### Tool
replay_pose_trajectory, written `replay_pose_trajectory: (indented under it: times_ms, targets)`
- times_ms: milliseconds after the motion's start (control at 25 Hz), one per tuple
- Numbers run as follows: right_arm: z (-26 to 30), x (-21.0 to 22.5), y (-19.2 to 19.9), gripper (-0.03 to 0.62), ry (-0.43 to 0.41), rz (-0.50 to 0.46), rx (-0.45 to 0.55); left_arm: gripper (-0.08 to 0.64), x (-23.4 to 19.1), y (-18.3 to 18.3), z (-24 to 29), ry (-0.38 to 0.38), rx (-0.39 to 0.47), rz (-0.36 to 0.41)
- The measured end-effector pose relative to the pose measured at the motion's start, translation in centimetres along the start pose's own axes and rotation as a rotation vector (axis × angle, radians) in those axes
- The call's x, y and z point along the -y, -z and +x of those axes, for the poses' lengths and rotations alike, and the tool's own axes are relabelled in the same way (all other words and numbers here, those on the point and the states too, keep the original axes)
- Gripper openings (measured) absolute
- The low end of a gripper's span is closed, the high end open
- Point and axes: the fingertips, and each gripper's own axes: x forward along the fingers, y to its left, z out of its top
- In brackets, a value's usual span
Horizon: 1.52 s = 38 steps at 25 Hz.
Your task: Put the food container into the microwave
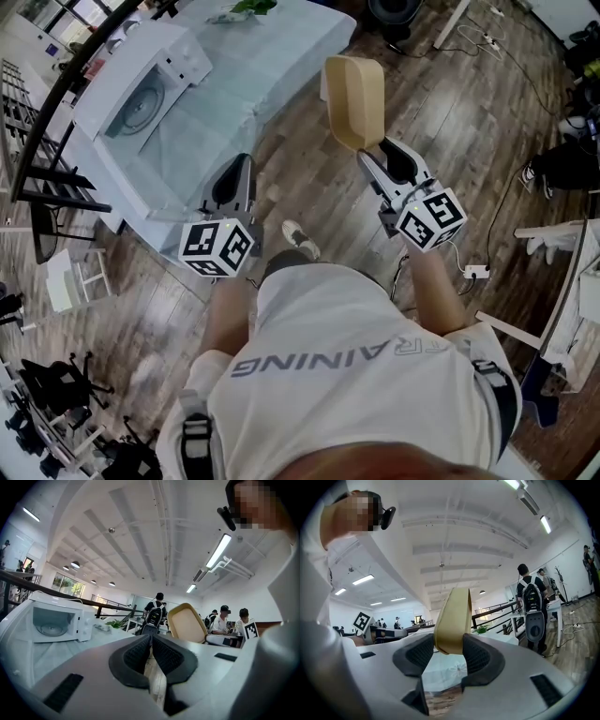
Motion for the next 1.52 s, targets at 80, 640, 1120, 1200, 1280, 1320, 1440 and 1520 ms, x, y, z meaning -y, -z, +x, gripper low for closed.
replay_pose_trajectory:
  times_ms: [80, 640, 1120, 1200, 1280, 1320, 1440, 1520]
  targets:
    - [2.0, 0.4, -0.2, 0.209, -0.013, -0.001, -0.004, 0.044, -1.5, -0.4, 1.3, -0.007, -0.002, -0.007]
    - [16.0, 2.6, -2.0, 0.209, -0.117, -0.018, -0.035, 0.044, -10.9, -4.9, 8.1, -0.061, 0.029, -0.021]
    - [27.1, -0.8, -1.7, 0.209, -0.324, -0.027, -0.062, 0.044, -19.6, -8.0, 6.7, -0.248, 0.083, -0.028]
    - [28.5, -1.2, -1.6, 0.209, -0.356, -0.023, -0.072, 0.044, -20.4, -8.2, 6.2, -0.278, 0.095, -0.031]
    - [30.0, -1.8, -1.5, 0.209, -0.396, -0.029, -0.079, 0.044, -21.4, -8.4, 5.6, -0.319, 0.109, -0.037]
    - [30.9, -2.1, -1.5, 0.209, -0.420, -0.033, -0.083, 0.044, -22.0, -8.4, 5.2, -0.348, 0.120, -0.043]
    - [34.1, -2.3, -1.4, 0.209, -0.503, -0.049, -0.095, 0.044, -24.1, -8.6, 4.7, -0.440, 0.156, -0.064]
    - [36.3, -2.1, -1.3, 0.209, -0.555, -0.055, -0.109, 0.044, -25.3, -8.7, 5.0, -0.491, 0.173, -0.074]
